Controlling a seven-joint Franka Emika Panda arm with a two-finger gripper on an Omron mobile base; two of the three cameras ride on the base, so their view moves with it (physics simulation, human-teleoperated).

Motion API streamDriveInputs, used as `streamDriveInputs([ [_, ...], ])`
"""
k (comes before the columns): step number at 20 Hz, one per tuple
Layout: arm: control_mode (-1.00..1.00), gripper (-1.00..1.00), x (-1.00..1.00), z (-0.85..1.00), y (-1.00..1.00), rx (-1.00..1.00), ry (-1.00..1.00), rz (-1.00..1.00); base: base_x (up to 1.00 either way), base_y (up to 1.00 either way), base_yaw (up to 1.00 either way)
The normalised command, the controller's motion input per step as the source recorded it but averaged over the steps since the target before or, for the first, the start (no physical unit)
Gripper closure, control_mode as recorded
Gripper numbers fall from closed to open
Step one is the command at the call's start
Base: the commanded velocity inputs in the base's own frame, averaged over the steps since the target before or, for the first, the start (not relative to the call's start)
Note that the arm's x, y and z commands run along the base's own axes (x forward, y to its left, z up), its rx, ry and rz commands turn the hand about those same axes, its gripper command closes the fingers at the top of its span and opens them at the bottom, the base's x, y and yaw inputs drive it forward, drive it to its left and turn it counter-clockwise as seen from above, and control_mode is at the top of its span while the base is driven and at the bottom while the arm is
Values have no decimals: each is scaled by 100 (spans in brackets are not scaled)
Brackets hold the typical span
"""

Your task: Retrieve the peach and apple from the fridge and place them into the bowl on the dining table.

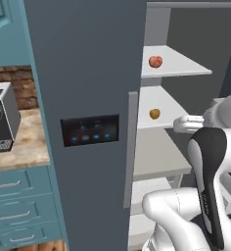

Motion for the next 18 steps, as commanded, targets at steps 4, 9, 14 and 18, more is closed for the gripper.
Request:
streamDriveInputs([
  [4,100,-100,0,0,0,0,0,0,62,-6,0],
  [9,100,-100,0,0,0,0,0,0,46,-23,0],
  [14,-100,-100,20,0,-29,3,0,0,9,-5,0],
  [18,-100,-100,12,15,-39,6,0,2,0,0,0],
])
